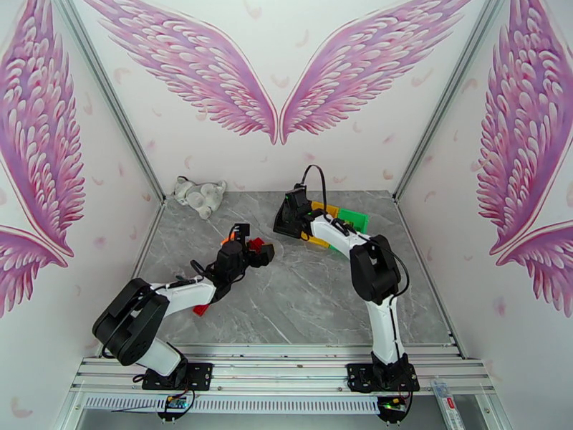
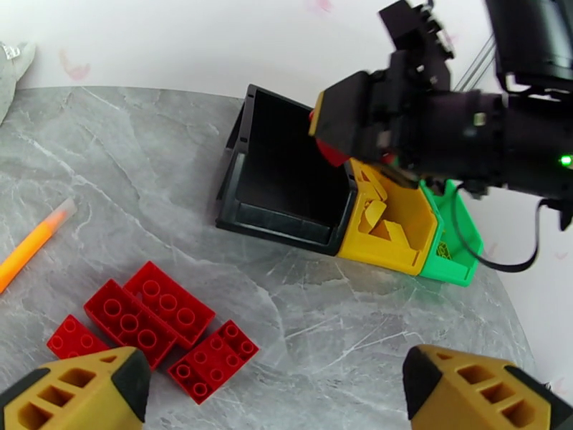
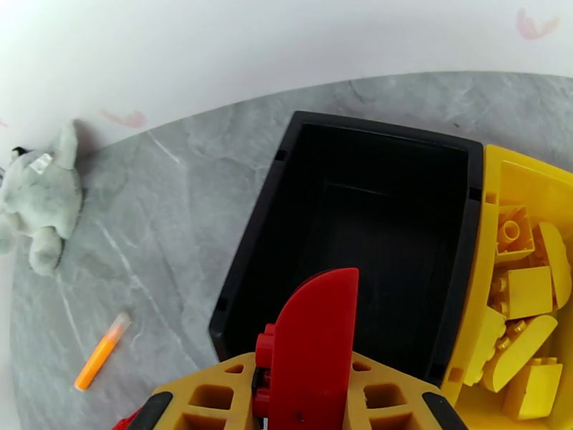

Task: Sort the legos into containers by color

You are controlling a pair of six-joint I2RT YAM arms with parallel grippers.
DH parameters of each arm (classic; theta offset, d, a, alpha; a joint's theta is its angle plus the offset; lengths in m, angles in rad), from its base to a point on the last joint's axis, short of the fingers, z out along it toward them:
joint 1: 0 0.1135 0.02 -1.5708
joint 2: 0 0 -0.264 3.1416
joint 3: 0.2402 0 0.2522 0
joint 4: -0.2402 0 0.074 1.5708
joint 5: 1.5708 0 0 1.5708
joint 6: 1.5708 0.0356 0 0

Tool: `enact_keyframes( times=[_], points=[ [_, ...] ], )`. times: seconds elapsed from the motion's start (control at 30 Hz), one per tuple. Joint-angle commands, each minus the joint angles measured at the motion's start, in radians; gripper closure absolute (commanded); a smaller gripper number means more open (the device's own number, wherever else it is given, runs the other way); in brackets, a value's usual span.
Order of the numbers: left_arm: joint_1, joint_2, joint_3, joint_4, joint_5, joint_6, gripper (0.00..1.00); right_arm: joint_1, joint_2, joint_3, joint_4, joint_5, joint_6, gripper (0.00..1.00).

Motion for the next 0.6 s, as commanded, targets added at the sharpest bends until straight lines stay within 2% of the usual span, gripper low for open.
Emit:
enact_keyframes(
  times=[0.0, 0.07, 0.17, 0.33, 0.57],
  points=[
    [0.02, 0.005, 0.029, 0.044, -0.004, 0.007, 0.01, -0.013, 0.065, 0.099, -0.083, 0.022, 0.007, 0.66],
    [0.032, 0.005, 0.023, 0.056, 0.004, 0.001, 0.01, -0.015, 0.088, 0.14, -0.103, 0.029, -0.001, 0.54],
    [0.048, 0.005, 0.016, 0.074, 0.016, -0.01, 0.01, -0.018, 0.094, 0.166, -0.116, 0.035, -0.018, 0.43],
    [0.066, -0.006, -0.005, 0.096, 0.022, -0.028, 0.01, -0.014, 0.044, 0.139, -0.114, 0.019, -0.036, 0.35],
    [0.079, -0.047, -0.049, 0.106, -0.006, -0.044, 0.01, 0.045, -0.113, -0.064, -0.013, 0.018, -0.09, 0.18]
  ],
)
